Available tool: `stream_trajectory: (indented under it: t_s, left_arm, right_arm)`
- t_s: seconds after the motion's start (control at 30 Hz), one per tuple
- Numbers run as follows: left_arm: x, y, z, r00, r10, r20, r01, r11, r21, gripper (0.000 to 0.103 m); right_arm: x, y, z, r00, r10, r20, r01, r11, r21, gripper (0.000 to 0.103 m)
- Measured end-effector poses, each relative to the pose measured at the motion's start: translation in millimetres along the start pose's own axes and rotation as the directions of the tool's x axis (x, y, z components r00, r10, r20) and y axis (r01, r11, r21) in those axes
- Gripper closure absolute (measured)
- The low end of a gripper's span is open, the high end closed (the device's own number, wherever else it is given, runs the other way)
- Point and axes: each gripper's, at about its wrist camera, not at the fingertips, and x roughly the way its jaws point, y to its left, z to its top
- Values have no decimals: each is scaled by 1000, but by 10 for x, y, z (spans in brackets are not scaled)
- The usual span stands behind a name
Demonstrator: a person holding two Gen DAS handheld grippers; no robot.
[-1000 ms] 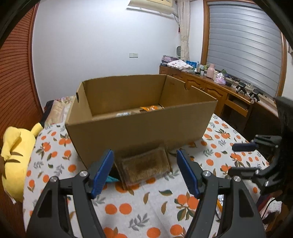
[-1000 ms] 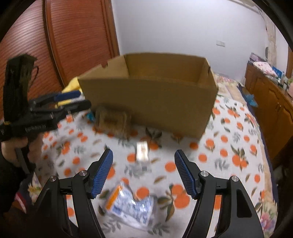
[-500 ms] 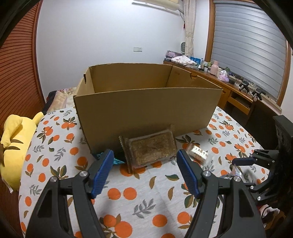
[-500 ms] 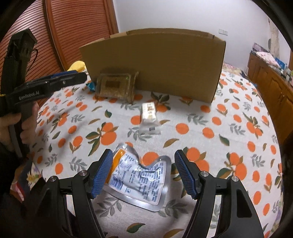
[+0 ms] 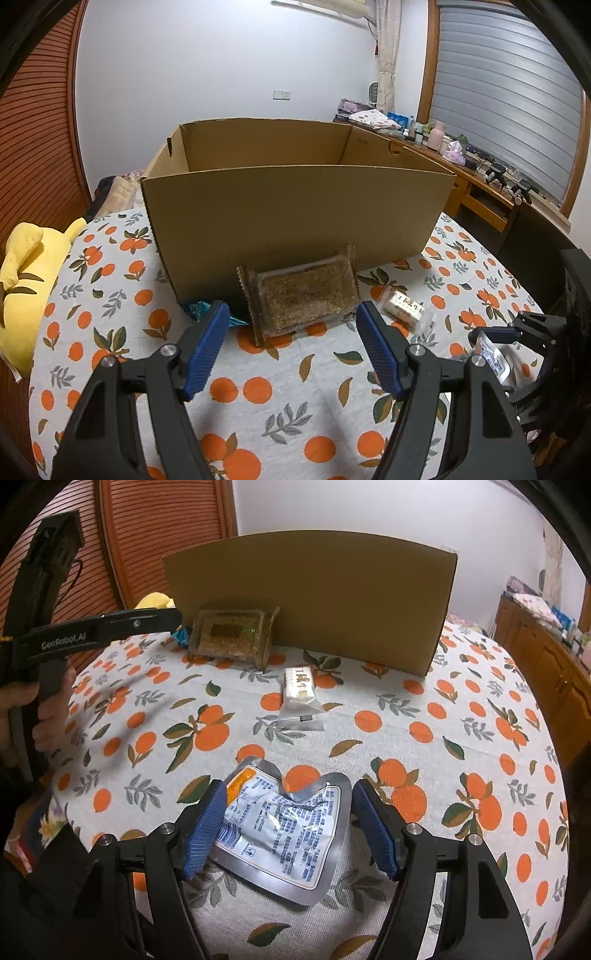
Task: Organize snacks
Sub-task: 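Lower the right gripper to the silver vacuum pack while the left moves to the clear grain pack, then close the right gripper on the silver pack while the left closes on the grain pack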
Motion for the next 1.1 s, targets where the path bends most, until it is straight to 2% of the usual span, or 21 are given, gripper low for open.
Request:
stream_trajectory:
  t_s: [0.27,0.3,0.33,0.43,0.8,1.0,1.1]
  left_arm:
    - [141,-30,20,1000,7,-21,-7,1000,-21,31]
    - [157,-36,29,1000,7,-22,-8,1000,-21,31]
    - [176,-46,42,1000,8,-25,-9,1000,-21,31]
    - [223,-60,73,1000,-5,-30,4,1000,-30,31]
    - [376,-85,96,999,-3,-54,0,998,-60,31]
    - [455,-130,186,999,-24,-49,20,997,-72,31]
    - [510,-189,218,998,-1,-56,-2,998,-55,31]
  right_arm:
    - [-28,21,-39,1000,-3,13,3,1000,-3,31]
    - [-36,24,-44,1000,-1,12,1,1000,-5,32]
    - [-51,29,-52,1000,4,14,-4,1000,-10,38]
    - [-74,17,-66,999,28,18,-28,1000,-12,44]
    - [-86,-10,-72,999,40,31,-40,999,0,46]
    - [-78,-28,-70,999,36,35,-37,999,4,45]
    - [-77,-26,-70,999,38,35,-38,999,5,45]
